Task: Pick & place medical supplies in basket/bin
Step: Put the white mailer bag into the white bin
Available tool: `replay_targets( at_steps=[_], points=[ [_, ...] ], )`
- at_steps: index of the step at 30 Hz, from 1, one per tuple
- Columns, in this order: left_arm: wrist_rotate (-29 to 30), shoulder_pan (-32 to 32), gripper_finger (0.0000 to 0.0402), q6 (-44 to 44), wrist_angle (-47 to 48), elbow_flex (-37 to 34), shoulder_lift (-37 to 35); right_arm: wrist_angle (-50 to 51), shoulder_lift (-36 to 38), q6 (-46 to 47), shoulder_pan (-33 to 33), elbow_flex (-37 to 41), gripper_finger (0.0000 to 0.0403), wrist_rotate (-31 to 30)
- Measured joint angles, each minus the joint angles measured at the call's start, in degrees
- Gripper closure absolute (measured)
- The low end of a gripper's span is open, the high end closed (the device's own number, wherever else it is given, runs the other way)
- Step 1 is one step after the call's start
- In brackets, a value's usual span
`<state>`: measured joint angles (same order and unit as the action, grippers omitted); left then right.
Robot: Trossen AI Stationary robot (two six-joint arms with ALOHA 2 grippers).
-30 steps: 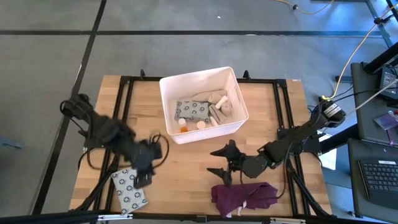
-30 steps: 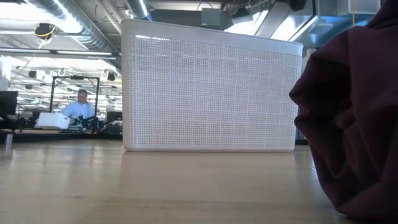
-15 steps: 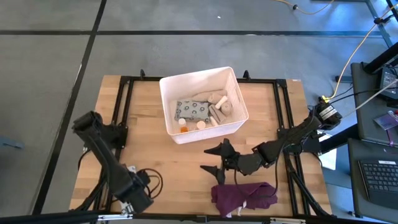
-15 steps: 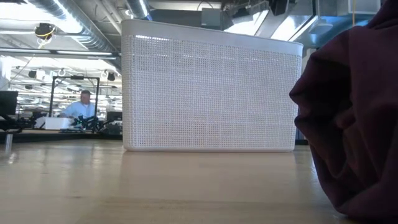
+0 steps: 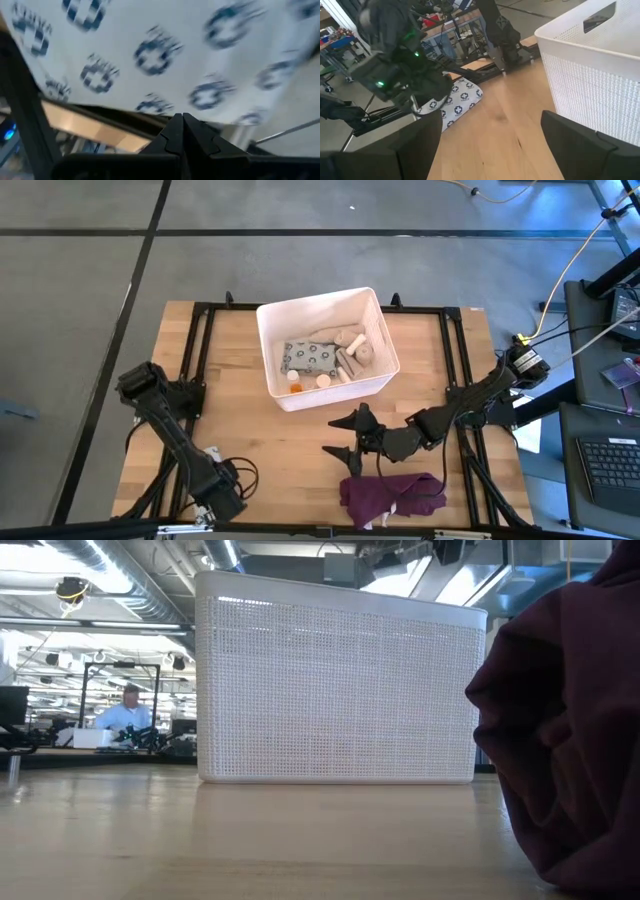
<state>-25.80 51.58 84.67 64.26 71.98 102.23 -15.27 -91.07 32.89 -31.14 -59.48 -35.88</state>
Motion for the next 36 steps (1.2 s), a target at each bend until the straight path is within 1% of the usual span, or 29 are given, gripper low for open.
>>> replay_targets(
  at_steps=[3,10,12,14,16,18,24,31,36],
  points=[
    [-3.13,0.46,0.0400,0.29,-1.36,-3.22,0.00,0.04,0.00,-0.21,0.00,0.00,0.0063,0.00],
    [-4.58,0.43,0.0399,-0.32,-7.55,-9.01,0.00,0.94,0.00,0.79,0.00,0.00,0.0063,0.14],
    [-4.82,0.35,0.0400,-0.36,-9.35,-10.16,-0.14,2.32,0.00,3.79,0.25,0.00,0.0063,1.19],
    [-4.81,0.04,0.0400,-1.11,-10.98,-11.09,-0.24,4.46,0.00,8.37,0.80,0.00,0.0063,3.66],
    [-4.58,-0.31,0.0399,-2.99,-12.29,-11.77,-0.24,6.39,-0.02,11.83,1.47,0.04,0.0063,6.37],
    [-4.57,-1.17,0.0399,-5.56,-12.85,-12.31,-0.28,6.95,-0.56,13.53,2.06,0.04,0.0063,7.62],
    [-1.13,-5.57,0.0399,-11.20,-12.71,-12.32,-0.28,6.63,-3.35,17.51,2.79,0.04,0.0063,7.78],
    [2.00,-12.67,0.0399,-19.58,-13.47,-12.31,-0.28,6.31,-7.20,20.96,3.83,0.04,0.0063,8.34],
    [2.53,-18.18,0.0399,-26.54,-17.41,-12.32,-0.28,6.49,-9.21,23.74,5.14,0.04,0.0063,11.31]
  ],
)
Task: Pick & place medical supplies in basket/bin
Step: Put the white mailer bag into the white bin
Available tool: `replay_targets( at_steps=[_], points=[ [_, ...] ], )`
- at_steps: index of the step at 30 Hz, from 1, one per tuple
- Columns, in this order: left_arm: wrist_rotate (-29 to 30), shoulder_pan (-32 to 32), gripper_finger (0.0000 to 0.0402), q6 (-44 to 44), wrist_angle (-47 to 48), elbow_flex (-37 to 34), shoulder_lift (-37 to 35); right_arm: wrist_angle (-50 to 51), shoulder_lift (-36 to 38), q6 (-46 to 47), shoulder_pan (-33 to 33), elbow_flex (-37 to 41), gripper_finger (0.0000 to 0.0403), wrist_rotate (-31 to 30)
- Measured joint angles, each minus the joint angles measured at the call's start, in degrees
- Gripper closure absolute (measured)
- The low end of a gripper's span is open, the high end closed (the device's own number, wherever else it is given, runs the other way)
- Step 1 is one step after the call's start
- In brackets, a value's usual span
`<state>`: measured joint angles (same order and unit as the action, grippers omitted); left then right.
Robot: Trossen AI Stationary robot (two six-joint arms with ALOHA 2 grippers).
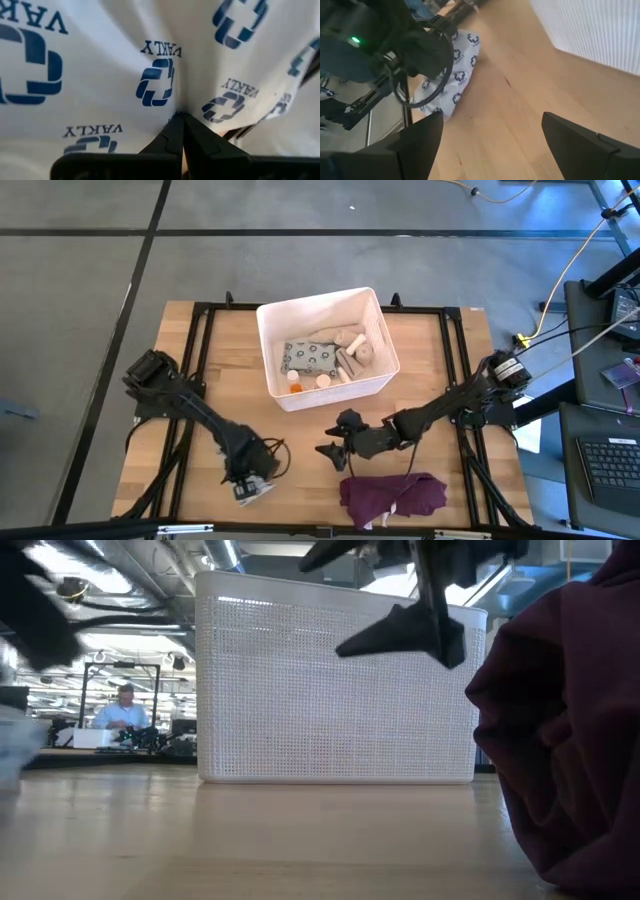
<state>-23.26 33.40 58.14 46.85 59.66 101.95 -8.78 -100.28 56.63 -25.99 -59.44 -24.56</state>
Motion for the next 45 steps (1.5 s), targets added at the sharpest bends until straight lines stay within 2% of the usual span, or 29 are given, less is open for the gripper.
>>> replay_targets(
  at_steps=[4,10,15,17,23,25,29,31,34,37,41,45],
  points=[
    [1.28,-3.40,0.0400,-4.33,-5.30,0.00,0.00,0.23,-1.03,0.14,0.75,0.00,0.0063,3.10],
    [6.33,-7.08,0.0400,-7.78,-14.36,0.00,0.00,1.20,-2.26,-1.28,1.24,0.00,0.0063,9.54],
    [12.80,-8.48,0.0399,-8.98,-21.45,-0.11,0.18,3.80,-2.45,-0.03,1.31,-0.02,0.0063,11.15],
    [13.27,-9.03,0.0400,-10.20,-23.36,-0.09,0.26,4.58,-2.56,1.08,1.42,-0.02,0.0063,11.54],
    [11.01,-9.40,0.0399,-12.92,-21.62,3.64,-1.51,4.60,-2.56,1.64,2.10,-0.02,0.0063,12.25],
    [13.30,-9.10,0.0400,-13.06,-20.62,5.99,-3.73,4.62,-2.56,1.63,2.28,-0.02,0.0063,12.27],
    [22.24,-7.60,0.0400,-12.82,-15.18,9.40,-7.66,4.61,-2.57,1.61,2.74,-0.02,0.0063,12.34],
    [25.02,-6.70,0.0399,-9.96,-13.56,10.64,-10.20,4.61,-2.55,1.70,3.04,-0.02,0.0063,12.91],
    [25.95,-4.77,0.0400,-1.76,-8.95,10.97,-12.35,4.70,-2.55,1.91,3.79,-0.02,0.0063,15.98],
    [28.43,-1.76,0.0400,4.60,-3.45,10.57,-11.71,4.79,-2.55,3.66,4.61,-0.02,0.0063,18.61],
    [29.02,0.84,0.0400,11.73,-2.88,8.66,-9.33,5.03,-2.55,4.65,5.89,-0.02,0.0063,20.73],
    [32.06,1.78,0.0400,16.35,-3.48,8.26,-5.74,5.38,-2.55,5.62,7.09,-0.02,0.0063,22.10]
  ],
)
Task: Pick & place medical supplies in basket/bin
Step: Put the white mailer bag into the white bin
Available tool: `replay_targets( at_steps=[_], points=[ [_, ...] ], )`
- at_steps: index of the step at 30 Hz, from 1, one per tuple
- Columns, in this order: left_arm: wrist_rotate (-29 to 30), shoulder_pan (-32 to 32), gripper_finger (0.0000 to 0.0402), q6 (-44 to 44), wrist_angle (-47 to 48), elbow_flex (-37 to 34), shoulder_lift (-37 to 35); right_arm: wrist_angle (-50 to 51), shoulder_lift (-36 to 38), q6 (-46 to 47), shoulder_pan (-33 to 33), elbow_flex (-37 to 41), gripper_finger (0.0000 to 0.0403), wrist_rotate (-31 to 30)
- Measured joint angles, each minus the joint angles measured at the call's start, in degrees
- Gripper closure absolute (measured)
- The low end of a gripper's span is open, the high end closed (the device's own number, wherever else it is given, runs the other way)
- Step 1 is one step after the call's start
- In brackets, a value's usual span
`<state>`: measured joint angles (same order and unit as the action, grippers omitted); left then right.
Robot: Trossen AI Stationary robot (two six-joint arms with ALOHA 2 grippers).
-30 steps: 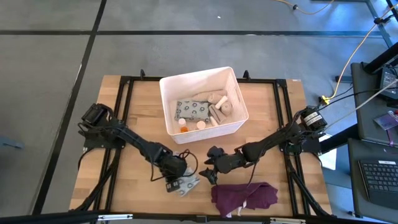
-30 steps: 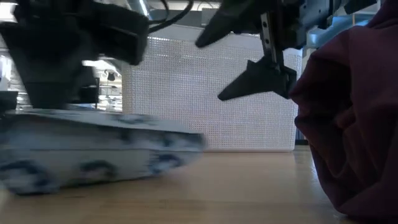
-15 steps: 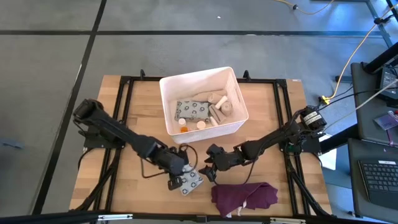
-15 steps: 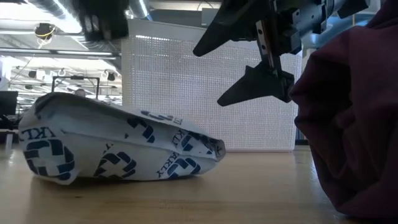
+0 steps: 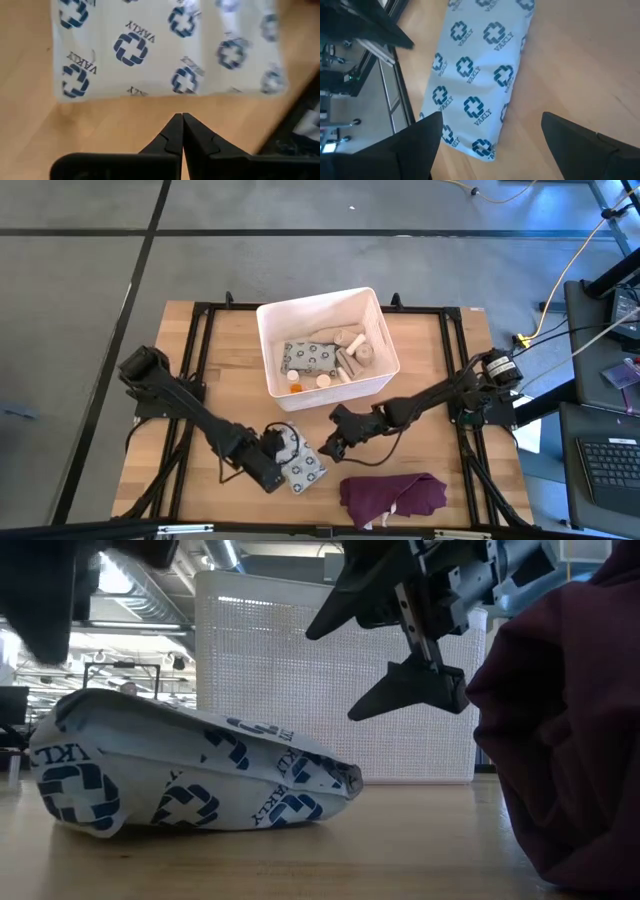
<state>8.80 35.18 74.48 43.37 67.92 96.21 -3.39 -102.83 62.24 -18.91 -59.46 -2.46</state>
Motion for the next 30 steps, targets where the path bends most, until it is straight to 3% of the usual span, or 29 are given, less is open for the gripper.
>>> replay_targets(
  at_steps=[12,24,30],
  points=[
    [0.28,-0.14,0.0399,2.97,-5.14,-0.02,9.32,1.83,-2.10,2.24,0.43,-0.07,0.0063,-0.09],
    [0.26,-2.24,0.0400,0.82,-6.30,0.04,11.61,-9.84,-10.64,5.00,1.80,-0.04,0.0063,1.07],
    [0.19,-3.06,0.0400,0.50,-6.36,0.04,11.86,-15.63,-14.23,6.22,2.43,-1.41,0.0063,5.39]
  ],
)
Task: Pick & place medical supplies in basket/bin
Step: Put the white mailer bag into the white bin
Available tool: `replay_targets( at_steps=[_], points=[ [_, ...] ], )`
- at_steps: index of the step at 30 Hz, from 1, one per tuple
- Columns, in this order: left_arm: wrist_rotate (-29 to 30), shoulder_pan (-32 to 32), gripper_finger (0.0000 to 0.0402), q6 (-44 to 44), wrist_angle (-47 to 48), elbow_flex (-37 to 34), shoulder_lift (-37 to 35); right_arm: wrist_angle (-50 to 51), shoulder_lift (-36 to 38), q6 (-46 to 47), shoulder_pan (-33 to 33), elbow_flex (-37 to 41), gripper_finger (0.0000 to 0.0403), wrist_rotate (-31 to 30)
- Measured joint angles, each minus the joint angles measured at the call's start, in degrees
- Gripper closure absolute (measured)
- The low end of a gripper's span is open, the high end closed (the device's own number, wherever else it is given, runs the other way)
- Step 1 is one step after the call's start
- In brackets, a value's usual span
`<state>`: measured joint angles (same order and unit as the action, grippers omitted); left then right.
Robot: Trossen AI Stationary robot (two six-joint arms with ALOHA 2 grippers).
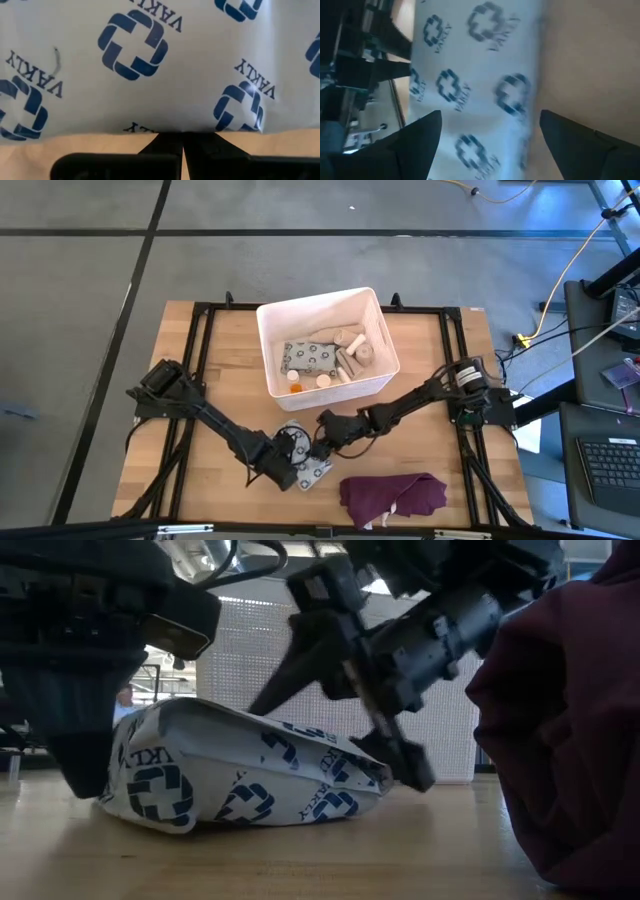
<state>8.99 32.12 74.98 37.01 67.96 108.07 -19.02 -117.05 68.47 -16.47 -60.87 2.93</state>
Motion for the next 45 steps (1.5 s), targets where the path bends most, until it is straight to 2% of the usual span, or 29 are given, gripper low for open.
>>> replay_targets(
  at_steps=[5,11,15,18,22,27,35,45],
  points=[
    [-1.54,-0.64,0.0399,-1.57,-0.05,0.00,0.00,-1.49,-4.21,0.06,0.09,-3.25,0.0063,2.83],
    [-3.51,-0.98,0.0399,-3.69,0.19,0.00,0.05,-2.65,-5.43,-1.80,0.30,-5.84,0.0063,4.27],
    [-4.08,-0.88,0.0400,-3.75,0.66,0.14,1.91,-4.22,-5.75,-3.77,1.19,-6.80,0.0063,9.77],
    [-4.39,-0.88,0.0399,-3.78,1.09,0.35,3.36,-4.16,-5.83,-4.40,1.23,-7.15,0.0062,11.48],
    [-4.21,-0.91,0.0399,-3.79,1.39,0.46,4.11,-3.48,-5.81,-4.17,1.25,-7.12,0.0063,11.54],
    [-6.21,-1.42,0.0400,-5.26,1.27,0.42,4.11,5.05,-5.54,-5.46,0.86,-8.84,0.0064,11.13],
    [-5.92,-1.63,0.0400,-5.92,1.53,0.28,3.87,3.29,-5.66,-7.59,0.66,-8.86,0.0064,14.28],
    [-5.98,-3.26,0.0399,-5.78,0.49,0.14,3.80,1.27,-5.75,-8.57,0.68,-8.93,0.0063,14.95]
  ],
)
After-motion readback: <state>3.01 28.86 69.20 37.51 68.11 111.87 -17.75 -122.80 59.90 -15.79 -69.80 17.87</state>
